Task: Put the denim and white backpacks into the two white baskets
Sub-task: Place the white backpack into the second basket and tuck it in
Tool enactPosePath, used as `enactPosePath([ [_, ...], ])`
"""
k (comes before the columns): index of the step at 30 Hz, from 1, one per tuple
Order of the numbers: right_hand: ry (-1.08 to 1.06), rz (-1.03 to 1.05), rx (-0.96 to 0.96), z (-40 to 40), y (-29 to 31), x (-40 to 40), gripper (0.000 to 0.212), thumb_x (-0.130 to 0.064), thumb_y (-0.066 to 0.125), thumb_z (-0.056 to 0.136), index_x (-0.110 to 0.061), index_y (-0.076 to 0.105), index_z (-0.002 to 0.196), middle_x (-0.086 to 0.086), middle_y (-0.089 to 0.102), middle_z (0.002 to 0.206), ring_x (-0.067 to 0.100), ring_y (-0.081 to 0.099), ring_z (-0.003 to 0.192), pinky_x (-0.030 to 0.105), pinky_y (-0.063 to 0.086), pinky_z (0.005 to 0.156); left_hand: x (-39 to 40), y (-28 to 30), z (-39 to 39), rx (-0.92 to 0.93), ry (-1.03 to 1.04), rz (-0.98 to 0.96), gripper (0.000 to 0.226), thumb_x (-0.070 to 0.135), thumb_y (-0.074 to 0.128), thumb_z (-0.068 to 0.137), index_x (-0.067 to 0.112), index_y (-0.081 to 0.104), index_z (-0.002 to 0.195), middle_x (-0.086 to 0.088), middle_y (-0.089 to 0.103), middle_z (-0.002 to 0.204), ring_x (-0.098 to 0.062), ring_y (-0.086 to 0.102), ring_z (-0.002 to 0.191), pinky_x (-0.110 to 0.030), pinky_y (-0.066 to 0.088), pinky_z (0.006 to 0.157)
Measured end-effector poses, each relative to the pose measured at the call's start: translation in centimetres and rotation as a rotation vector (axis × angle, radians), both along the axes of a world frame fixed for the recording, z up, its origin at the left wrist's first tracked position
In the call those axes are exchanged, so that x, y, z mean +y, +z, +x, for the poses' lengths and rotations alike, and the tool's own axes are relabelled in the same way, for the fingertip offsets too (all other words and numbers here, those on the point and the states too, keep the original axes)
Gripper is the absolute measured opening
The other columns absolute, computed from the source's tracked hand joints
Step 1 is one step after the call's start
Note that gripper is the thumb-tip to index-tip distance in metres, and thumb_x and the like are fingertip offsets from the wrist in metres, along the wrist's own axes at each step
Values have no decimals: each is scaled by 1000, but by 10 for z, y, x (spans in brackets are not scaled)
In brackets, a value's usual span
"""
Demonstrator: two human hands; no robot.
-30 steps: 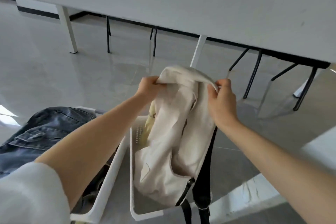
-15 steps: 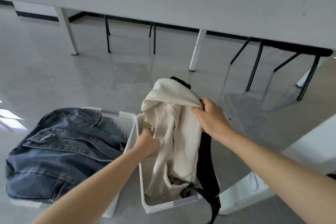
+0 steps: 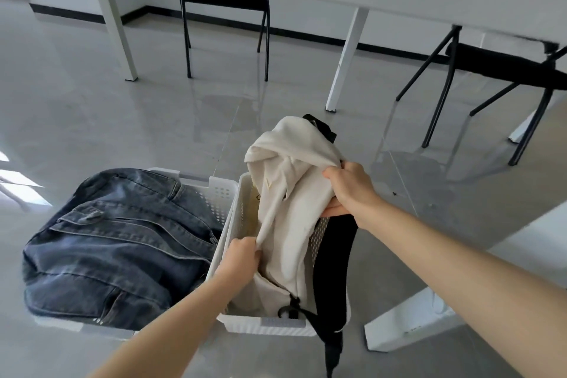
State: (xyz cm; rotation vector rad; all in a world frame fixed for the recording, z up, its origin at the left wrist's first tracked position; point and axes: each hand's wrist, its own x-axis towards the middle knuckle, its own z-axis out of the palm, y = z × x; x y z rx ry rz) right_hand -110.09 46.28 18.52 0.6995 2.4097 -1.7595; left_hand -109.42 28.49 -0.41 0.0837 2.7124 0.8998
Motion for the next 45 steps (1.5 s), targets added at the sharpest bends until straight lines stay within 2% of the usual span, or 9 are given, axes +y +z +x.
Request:
enactPosePath([
  [8,67,180,6,-4,-5,-12,31,-17,44,79,-15,59,106,11,62,103,33,63,93,50,61,69,-27,-7,18,47,-213,-196,22,26,48,94,11,63,100,-9,68,95,-29,64,86,-40,55,77],
  [13,95,195,27,-1,-12,-15,27,-16,46,79,-17,61,102,8,62,98,29,62,92,48,61,71,-68,-9,59,397,-383,-178,48,43,23,98,16,63,94,4,60,76,-18,54,67,-28,46,64],
  [18,73,194,65,-1,-16,-19,28,-19,45,78,-19,61,100,7,64,98,29,63,92,51,58,80,-97,-31,78,637,-465,-5,37,31,34,101,18,69,103,10,68,95,-8,60,92,-26,41,104],
  [22,67,209,74,0,-15,-16,27,-20,46,78,-17,61,100,10,65,98,32,64,93,54,57,81,-79,-32,75,696,-386,4,32,27,39,101,15,68,99,6,66,81,-16,60,79,-29,43,100],
  [28,112,171,68,-3,-4,-13,21,-19,53,82,-10,62,98,10,65,97,29,66,87,44,62,66,-58,-17,60,528,-180,37,25,39,44,97,20,52,83,8,55,72,-15,52,69,-33,49,72],
  [32,96,344,396,-3,4,-21,24,-20,59,78,-7,43,67,2,42,62,18,38,60,33,32,54,-32,15,40,248,31,187,50,50,63,83,25,44,123,17,51,104,-10,54,95,-32,47,86],
  [39,700,360,155,29,-2,-31,34,-36,47,94,-5,59,87,13,73,81,26,72,71,38,58,62,-25,80,-2,-54,452,1207,26,-5,44,69,9,64,78,-7,56,72,-18,51,70,-27,39,59],
  [42,408,246,369,19,1,-15,18,-20,50,93,-7,57,82,14,70,69,35,68,59,30,49,53,-49,122,-18,-187,522,1484,12,21,50,80,13,59,76,-2,53,70,-16,45,66,-29,32,62],
  [45,282,595,341,-8,-22,15,27,-12,55,80,-18,52,106,2,62,95,28,63,86,37,50,78,-60,153,-26,-329,391,1292,60,66,50,83,16,66,113,2,67,90,-16,60,81,-37,46,80],
])
